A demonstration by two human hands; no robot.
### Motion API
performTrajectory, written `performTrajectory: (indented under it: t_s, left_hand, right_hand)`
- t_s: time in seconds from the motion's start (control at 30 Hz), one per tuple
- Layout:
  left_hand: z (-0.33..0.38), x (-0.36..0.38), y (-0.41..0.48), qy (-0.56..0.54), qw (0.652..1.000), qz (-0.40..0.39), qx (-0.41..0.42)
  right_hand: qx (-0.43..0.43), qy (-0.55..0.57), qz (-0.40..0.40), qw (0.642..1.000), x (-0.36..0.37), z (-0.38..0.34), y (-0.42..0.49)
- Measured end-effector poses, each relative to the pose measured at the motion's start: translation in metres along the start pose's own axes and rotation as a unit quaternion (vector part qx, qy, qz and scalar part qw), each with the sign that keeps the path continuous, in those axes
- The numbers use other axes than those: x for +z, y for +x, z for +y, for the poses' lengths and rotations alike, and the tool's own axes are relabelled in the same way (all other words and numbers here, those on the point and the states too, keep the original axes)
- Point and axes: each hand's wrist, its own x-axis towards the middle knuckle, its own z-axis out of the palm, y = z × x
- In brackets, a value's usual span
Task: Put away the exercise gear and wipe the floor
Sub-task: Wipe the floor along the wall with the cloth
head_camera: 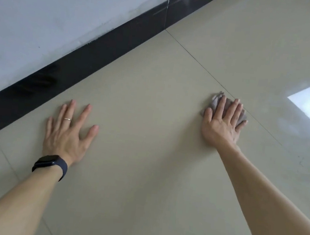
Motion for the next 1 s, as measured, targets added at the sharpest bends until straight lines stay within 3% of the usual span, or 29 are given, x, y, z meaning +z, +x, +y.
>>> performTrajectory:
  t_s: [0.07, 0.17, 0.27, 0.33, 0.43, 0.57, 0.63, 0.7, 0.77, 0.83, 0.9, 1.0]
  left_hand:
    - [0.002, 0.0, 0.004, -0.005, 1.0, -0.001, -0.005]
    - [-0.002, 0.0, 0.003, -0.002, 1.0, -0.005, 0.0]
    - [-0.004, 0.0, 0.0, -0.01, 1.0, -0.001, 0.002]
    - [-0.003, -0.001, 0.001, -0.011, 1.0, 0.002, 0.008]
    - [-0.003, -0.002, 0.003, -0.009, 1.0, 0.0, 0.006]
    - [-0.005, -0.001, 0.003, -0.008, 1.0, 0.002, 0.002]
    - [-0.005, -0.001, 0.004, -0.01, 1.0, 0.001, 0.003]
    - [-0.004, -0.002, 0.005, -0.008, 1.0, 0.0, 0.006]
    - [-0.005, -0.002, 0.005, -0.005, 1.0, -0.002, 0.008]
    - [-0.006, -0.003, 0.004, -0.006, 1.0, -0.003, 0.007]
    - [-0.006, -0.002, 0.005, -0.006, 1.0, -0.005, 0.007]
    - [-0.006, 0.0, 0.006, -0.004, 1.0, -0.002, 0.006]
  right_hand:
    - [-0.02, -0.001, 0.007, 1.0, 0.009, -0.024, -0.007]
    - [-0.168, -0.056, -0.007, 0.984, 0.032, -0.049, -0.05]
    - [-0.332, -0.105, -0.025, 0.937, 0.042, -0.052, -0.073]
    - [-0.395, -0.136, -0.038, 0.908, 0.03, -0.047, -0.053]
    - [-0.361, -0.146, -0.04, 0.92, 0.006, -0.055, 0.004]
    - [-0.143, -0.061, -0.022, 0.988, 0.001, -0.107, 0.058]
    - [-0.077, -0.021, -0.006, 0.997, 0.011, -0.139, 0.054]
    - [-0.151, -0.038, -0.008, 0.988, 0.028, -0.162, 0.026]
    - [-0.325, -0.092, -0.028, 0.941, 0.04, -0.168, -0.006]
    - [-0.441, -0.135, -0.05, 0.886, 0.037, -0.163, -0.005]
    - [-0.453, -0.15, -0.05, 0.878, 0.025, -0.162, 0.025]
    - [-0.329, -0.134, -0.031, 0.934, 0.009, -0.181, 0.085]
